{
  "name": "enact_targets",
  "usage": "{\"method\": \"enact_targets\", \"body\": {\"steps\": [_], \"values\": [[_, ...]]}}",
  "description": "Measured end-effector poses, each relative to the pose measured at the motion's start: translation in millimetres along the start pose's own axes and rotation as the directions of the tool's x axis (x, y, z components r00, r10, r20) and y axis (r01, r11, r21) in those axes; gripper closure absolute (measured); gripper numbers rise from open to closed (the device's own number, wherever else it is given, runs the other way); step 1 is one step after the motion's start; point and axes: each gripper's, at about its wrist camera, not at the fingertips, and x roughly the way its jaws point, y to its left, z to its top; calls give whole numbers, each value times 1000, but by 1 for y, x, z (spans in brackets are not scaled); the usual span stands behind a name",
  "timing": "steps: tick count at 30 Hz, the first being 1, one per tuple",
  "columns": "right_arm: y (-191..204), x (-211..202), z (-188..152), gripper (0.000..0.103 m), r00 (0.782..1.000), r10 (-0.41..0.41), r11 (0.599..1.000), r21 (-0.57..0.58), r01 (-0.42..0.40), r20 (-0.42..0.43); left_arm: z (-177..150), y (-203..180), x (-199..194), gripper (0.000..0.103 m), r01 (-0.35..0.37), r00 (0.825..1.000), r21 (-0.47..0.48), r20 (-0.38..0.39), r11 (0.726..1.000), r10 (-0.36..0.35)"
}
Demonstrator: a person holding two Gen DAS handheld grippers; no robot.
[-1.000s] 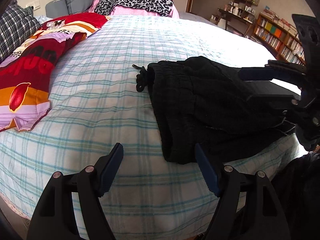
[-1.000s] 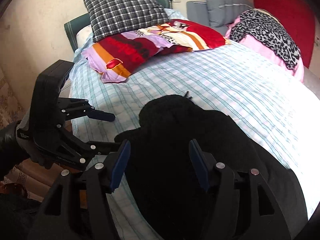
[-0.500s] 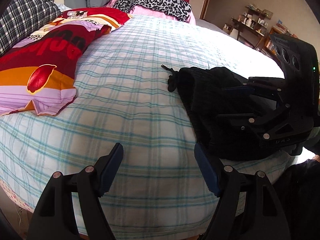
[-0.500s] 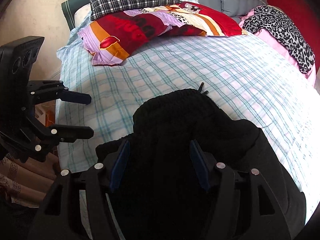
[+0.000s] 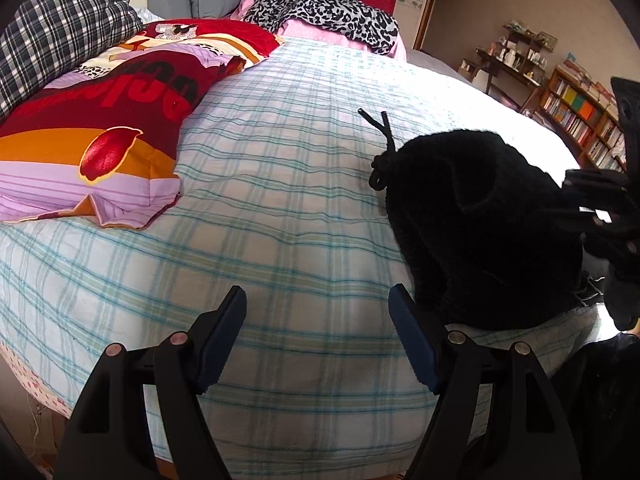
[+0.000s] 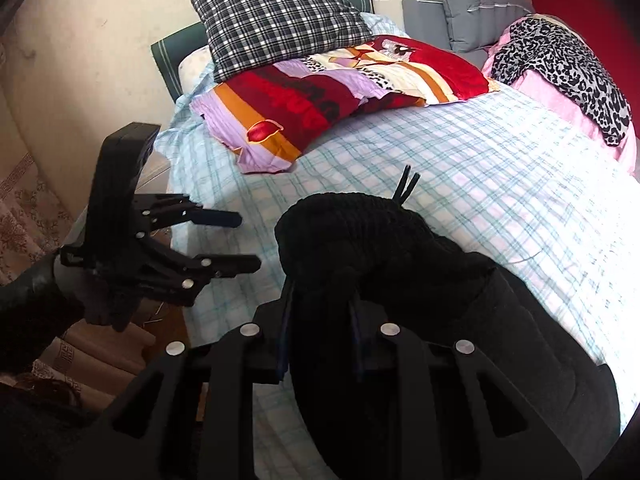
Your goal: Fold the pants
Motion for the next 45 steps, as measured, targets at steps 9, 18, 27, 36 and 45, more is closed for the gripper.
{"method": "enact_targets", "body": {"steps": [9,18,27,36,45], "values": [[9,41,-39,70,998,25,999,24,-24,-60,6,0,-11,29,-1,999,-18,37,1000,1],[-14,-18,-49,49,999,23,990,138,-29,46,42,-36,-21,29,68,991,5,115,998,-68],[-95,-99,-101,49,985,-153,923,368,115,76,58,-123,5,29,200,976,132,62,971,-209],[-116,-127,-170,49,970,-233,890,385,243,-73,39,-152,48,29,140,990,212,-43,967,-134],[-111,-116,-217,49,975,-179,901,376,217,-135,25,-149,65,29,56,998,316,-52,947,-42]]}}
